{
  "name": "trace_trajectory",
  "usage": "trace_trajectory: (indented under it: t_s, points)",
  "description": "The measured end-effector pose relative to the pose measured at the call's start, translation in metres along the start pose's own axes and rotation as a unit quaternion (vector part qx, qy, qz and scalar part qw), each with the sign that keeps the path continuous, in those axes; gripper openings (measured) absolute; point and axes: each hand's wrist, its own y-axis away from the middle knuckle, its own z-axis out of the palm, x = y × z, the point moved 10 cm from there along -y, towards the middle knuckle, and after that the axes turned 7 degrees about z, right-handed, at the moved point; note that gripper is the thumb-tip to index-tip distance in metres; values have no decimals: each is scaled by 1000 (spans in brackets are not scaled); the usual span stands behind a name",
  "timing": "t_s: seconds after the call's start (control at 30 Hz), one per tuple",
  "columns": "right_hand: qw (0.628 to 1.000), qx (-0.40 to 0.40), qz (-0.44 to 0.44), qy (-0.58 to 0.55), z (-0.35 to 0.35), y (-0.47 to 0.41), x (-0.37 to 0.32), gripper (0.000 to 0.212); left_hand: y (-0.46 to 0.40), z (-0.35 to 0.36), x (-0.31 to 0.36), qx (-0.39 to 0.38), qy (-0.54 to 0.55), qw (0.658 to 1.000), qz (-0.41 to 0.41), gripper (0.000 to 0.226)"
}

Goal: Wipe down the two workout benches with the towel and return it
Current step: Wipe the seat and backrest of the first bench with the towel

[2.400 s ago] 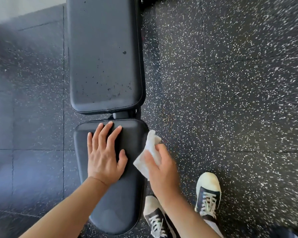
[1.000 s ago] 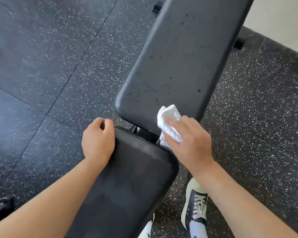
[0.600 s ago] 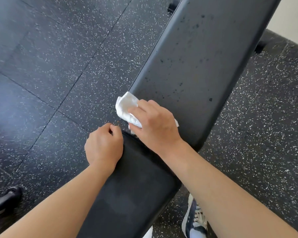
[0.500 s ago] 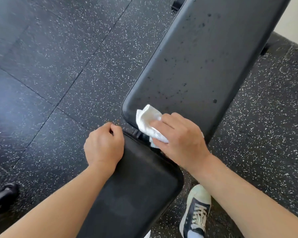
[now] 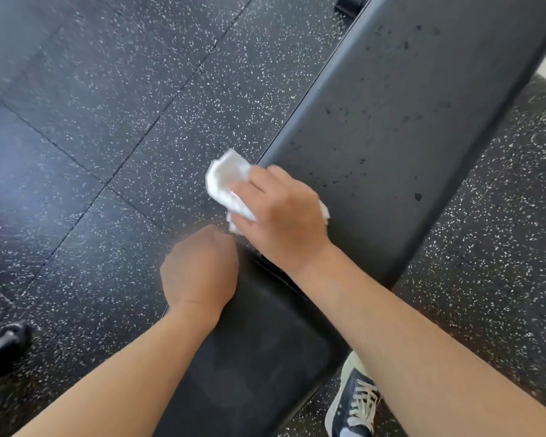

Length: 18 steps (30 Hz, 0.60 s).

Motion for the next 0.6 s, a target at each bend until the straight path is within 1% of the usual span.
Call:
trace_trajectory:
  t_s: [0.07,0.13,0.23,0.27,0.37,0.43,0.5,0.6]
  points:
    - [1000,-2,12,6,13,-20,-9,14,-1,1,-2,-2,-7,1000,-2,44]
    - [1000,-11,-9,8,14,-17,-11,14,-1,1,-1,-2,-12,1000,-2,44]
    - [997,-47,-55,8,-6,24,8,17,0,-1,1,-3,-11,1000,2,40]
    - [997,-47,-66,17,-18,43,22,19,0,-1,1,-3,-8,1000,3,40]
    - [996,-34,-72,36,-61,95,76,21,1,-1,-1,2,-3,1000,-4,41]
    - [996,-36,-68,39,-77,115,98,19,1,0,0,2,0,1000,-6,40]
    - [996,-28,-68,43,-76,116,99,18,1,-1,0,-1,-2,1000,-8,40]
    - [998,14,-40,50,-59,80,77,18,1,0,1,-1,5,1000,-6,42]
